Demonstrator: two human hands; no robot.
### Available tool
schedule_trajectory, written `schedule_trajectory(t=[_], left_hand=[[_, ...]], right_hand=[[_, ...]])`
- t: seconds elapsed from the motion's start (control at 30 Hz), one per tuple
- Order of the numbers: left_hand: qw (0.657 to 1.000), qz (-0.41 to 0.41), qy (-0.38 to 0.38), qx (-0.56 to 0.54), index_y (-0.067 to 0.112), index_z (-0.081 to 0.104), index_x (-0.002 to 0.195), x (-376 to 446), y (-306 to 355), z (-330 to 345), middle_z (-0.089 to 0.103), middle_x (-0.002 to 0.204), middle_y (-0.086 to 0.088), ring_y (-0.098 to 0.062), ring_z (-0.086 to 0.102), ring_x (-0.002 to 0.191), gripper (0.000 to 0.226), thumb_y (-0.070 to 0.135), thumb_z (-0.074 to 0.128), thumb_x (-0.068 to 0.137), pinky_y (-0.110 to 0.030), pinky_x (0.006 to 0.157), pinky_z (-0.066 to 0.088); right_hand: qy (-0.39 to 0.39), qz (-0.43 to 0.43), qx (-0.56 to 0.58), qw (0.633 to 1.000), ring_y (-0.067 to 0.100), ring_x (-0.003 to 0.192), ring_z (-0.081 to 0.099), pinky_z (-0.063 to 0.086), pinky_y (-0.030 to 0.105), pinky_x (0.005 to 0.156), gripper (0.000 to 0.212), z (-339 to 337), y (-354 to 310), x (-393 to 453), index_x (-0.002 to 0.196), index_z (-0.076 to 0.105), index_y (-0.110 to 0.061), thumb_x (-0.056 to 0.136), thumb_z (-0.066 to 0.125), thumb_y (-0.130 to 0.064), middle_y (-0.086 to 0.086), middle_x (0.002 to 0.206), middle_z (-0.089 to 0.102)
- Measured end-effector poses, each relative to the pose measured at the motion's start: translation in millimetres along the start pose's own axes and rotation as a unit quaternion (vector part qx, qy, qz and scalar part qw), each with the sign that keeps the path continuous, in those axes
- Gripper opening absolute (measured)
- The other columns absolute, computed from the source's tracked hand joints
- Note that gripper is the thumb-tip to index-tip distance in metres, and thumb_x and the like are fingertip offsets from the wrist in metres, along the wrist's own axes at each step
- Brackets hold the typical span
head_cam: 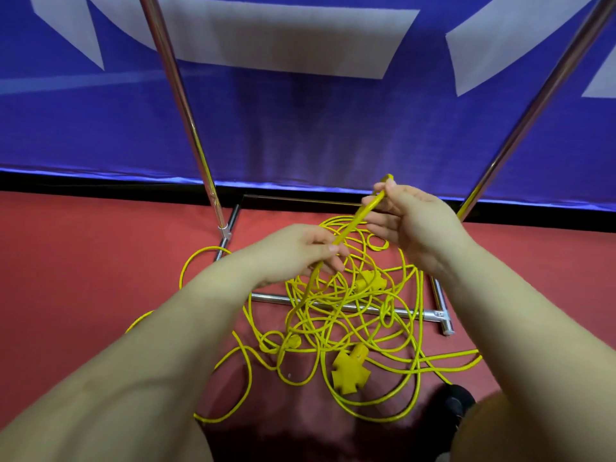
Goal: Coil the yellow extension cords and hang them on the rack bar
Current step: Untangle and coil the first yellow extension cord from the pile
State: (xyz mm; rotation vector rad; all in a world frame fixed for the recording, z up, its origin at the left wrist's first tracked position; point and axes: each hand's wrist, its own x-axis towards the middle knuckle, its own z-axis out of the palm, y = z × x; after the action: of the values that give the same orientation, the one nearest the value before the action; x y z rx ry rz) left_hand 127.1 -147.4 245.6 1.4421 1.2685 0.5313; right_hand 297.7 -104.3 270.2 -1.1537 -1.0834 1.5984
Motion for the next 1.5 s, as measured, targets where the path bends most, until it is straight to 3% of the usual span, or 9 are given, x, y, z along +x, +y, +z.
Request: schedule_trajectory(t=[0.17,0.37,0.47,0.6,0.77,0.9,1.1,1.23,1.5], left_hand=[[0.966,0.027,0.078,-0.244,0.017,0.055,0.093,0.3,10.2,-5.1,0.07,0.072,0.006,-0.009,0.069,0.071,0.017,0.017,0.039,0.099,-0.034,0.076,0.054],[0.876,0.052,0.155,-0.454,0.008,0.055,0.092,-1.8,17.8,-16.2,0.07,0.08,-0.005,-0.017,0.072,0.071,0.015,0.013,0.041,0.098,-0.032,0.058,0.059],[0.888,0.043,0.151,-0.431,0.011,0.056,0.103,1.1,13.9,-19.8,0.069,0.097,-0.007,-0.019,0.071,0.084,0.018,0.02,0.041,0.099,-0.035,0.071,0.059],[0.974,-0.016,0.074,-0.212,0.02,0.055,0.119,3.0,4.9,-12.9,0.064,0.119,-0.003,-0.018,0.059,0.113,0.025,0.027,0.041,0.098,-0.037,0.1,0.043],[0.999,-0.019,0.007,0.048,0.023,0.057,0.106,3.4,-3.0,3.2,0.065,0.109,-0.001,-0.014,0.057,0.107,0.015,0.023,0.057,0.091,-0.033,0.105,0.039],[0.999,-0.002,0.028,-0.042,0.014,0.056,0.1,3.2,-0.4,2.9,0.064,0.089,0.002,-0.007,0.06,0.081,0.01,0.009,0.05,0.095,-0.018,0.077,0.049],[0.933,0.046,0.131,-0.332,0.013,0.056,0.093,2.1,12.6,-8.2,0.063,0.083,-0.003,-0.01,0.069,0.065,0.016,0.01,0.041,0.098,-0.026,0.063,0.057],[0.885,0.061,0.162,-0.433,0.01,0.056,0.094,1.7,17.1,-15.4,0.064,0.086,-0.006,-0.012,0.071,0.067,0.018,0.009,0.039,0.098,-0.025,0.059,0.058],[0.988,-0.028,0.021,-0.148,0.024,0.057,0.111,2.7,5.6,-0.1,0.064,0.113,-0.001,-0.013,0.059,0.105,0.019,0.025,0.043,0.098,-0.031,0.096,0.042]], right_hand=[[-0.09,0.057,-0.092,0.99,0.016,0.096,0.063,0.052,0.033,0.085,0.023,7.0,17.8,-1.0,0.105,0.056,-0.022,0.092,0.051,-0.04,0.005,0.115,0.064],[-0.217,0.071,-0.202,0.952,0.015,0.082,0.06,0.045,0.028,0.081,0.007,18.5,31.8,-11.9,0.087,0.059,-0.016,0.09,0.057,-0.022,0.004,0.09,0.066],[-0.201,0.043,-0.189,0.96,0.007,0.068,0.064,0.051,0.02,0.067,0.011,18.0,23.8,-12.0,0.081,0.056,-0.016,0.092,0.055,-0.016,-0.001,0.076,0.066],[-0.105,0.017,-0.099,0.989,0.007,0.058,0.064,0.053,0.02,0.058,0.014,9.8,9.7,-5.6,0.082,0.057,-0.017,0.095,0.05,-0.016,-0.008,0.059,0.063],[-0.015,0.029,0.074,0.997,0.006,0.057,0.067,0.054,0.02,0.052,0.014,0.5,-2.5,1.8,0.087,0.056,-0.018,0.096,0.047,-0.023,-0.011,0.055,0.063],[-0.023,0.024,0.114,0.993,0.012,0.071,0.07,0.058,0.026,0.063,0.013,2.0,-0.6,2.5,0.091,0.055,-0.018,0.096,0.047,-0.027,-0.005,0.07,0.07],[-0.121,0.068,-0.123,0.983,0.018,0.1,0.063,0.051,0.035,0.087,0.017,9.4,19.8,-3.2,0.098,0.059,-0.023,0.087,0.057,-0.036,0.0,0.102,0.065],[-0.197,0.077,-0.14,0.967,0.01,0.078,0.067,0.052,0.019,0.065,0.008,18.8,23.8,-11.3,0.086,0.056,-0.02,0.092,0.053,-0.024,-0.004,0.079,0.065],[-0.05,0.049,0.089,0.994,0.01,0.056,0.067,0.058,0.029,0.055,0.014,5.1,3.0,-1.6,0.085,0.058,-0.01,0.095,0.048,-0.012,-0.002,0.06,0.064]])
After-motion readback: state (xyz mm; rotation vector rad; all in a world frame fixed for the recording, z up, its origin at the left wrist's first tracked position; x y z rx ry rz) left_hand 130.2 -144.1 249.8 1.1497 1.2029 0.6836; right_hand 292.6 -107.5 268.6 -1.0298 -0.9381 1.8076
